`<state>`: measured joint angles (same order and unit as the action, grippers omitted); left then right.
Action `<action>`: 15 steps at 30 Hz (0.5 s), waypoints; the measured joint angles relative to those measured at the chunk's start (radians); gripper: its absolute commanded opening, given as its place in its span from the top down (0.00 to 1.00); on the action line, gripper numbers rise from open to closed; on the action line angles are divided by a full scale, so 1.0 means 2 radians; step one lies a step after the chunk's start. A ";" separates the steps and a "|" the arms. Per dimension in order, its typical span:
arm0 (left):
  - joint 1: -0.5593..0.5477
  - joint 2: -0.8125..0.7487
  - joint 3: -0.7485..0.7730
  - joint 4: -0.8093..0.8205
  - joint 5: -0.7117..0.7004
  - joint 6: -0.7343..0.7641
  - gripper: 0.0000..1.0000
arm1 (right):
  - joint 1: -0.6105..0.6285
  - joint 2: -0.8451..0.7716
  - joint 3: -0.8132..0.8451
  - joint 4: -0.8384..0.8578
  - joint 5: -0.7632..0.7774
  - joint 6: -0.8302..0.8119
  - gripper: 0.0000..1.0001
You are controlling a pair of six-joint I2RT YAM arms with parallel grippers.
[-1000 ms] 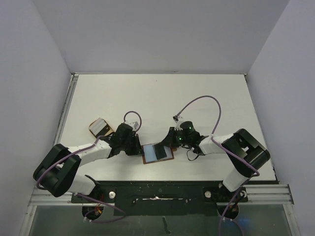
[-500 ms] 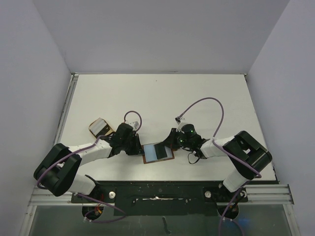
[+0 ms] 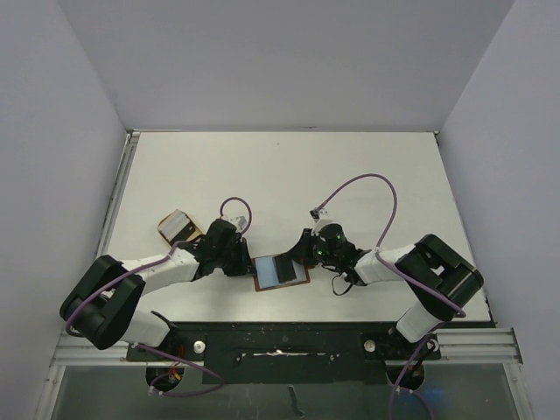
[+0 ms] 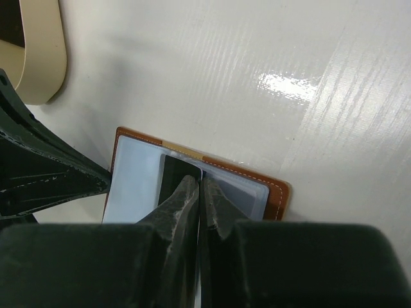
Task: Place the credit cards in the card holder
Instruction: Insert the credit card into the card holder.
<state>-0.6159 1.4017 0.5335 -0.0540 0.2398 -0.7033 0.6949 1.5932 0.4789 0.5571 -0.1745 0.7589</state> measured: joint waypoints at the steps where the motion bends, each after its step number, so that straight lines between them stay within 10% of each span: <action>1: 0.000 0.000 0.000 0.001 0.000 -0.001 0.98 | 0.003 0.000 -0.001 0.003 0.005 0.000 1.00; 11: 0.000 -0.002 -0.004 0.004 -0.001 -0.010 0.98 | 0.038 0.000 -0.005 0.014 0.063 0.013 1.00; 15: 0.000 -0.004 -0.007 0.009 -0.001 -0.013 0.98 | 0.040 0.000 -0.005 0.011 0.069 0.031 0.85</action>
<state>-0.6159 1.3945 0.5190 -0.0364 0.2371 -0.7292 0.7742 1.5929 0.4683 0.5789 -0.0372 0.8200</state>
